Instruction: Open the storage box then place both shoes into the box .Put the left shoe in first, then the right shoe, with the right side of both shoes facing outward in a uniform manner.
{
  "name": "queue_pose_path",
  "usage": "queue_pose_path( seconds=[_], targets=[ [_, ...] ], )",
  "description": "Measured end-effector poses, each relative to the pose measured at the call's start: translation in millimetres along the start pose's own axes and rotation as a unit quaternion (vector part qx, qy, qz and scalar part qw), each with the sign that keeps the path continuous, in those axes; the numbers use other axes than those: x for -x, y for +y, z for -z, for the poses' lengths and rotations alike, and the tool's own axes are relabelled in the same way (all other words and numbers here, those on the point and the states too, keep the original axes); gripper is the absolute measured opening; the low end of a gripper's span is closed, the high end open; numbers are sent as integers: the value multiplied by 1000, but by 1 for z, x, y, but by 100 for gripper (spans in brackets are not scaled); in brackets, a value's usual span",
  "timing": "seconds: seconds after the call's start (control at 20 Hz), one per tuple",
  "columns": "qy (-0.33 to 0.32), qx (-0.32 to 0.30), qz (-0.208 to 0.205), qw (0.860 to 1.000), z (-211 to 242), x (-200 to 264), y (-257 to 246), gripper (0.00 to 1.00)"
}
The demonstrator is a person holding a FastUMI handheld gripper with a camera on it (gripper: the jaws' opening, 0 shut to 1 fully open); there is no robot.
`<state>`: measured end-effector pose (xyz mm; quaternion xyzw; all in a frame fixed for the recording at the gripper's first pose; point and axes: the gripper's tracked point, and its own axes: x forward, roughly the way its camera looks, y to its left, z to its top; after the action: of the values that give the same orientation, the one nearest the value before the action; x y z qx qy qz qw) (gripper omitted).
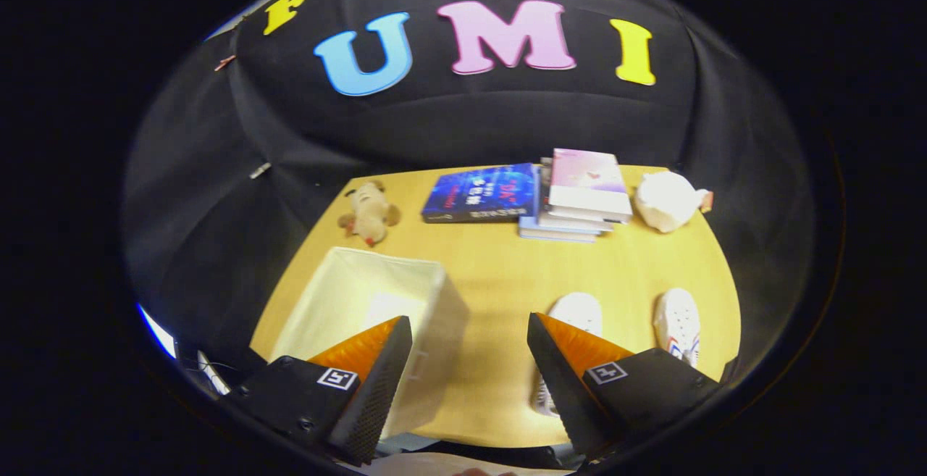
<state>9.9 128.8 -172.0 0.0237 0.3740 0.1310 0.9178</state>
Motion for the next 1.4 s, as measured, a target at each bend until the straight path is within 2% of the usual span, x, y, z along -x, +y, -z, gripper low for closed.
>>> queue_pose_path(
  seconds=[0.1,0.25,0.45,0.75,0.9,1.0,1.05,1.15,1.3,1.35,1.4],
  targets=[
    [27,-21,36,999,23,-5,-42,98],
    [63,-34,63,995,52,-23,-81,99],
    [101,27,98,990,92,-51,-124,99],
    [160,44,104,981,141,-85,-154,99],
    [165,33,76,983,138,-99,-150,99],
    [167,33,27,985,141,-105,-136,90],
    [165,27,2,986,141,-105,-128,68],
    [165,20,-8,986,138,-104,-126,29],
    [173,-11,-13,985,144,-103,-126,23],
    [173,-30,-19,984,144,-101,-127,11],
    [176,-42,-26,983,144,-103,-128,8]
  ],
)
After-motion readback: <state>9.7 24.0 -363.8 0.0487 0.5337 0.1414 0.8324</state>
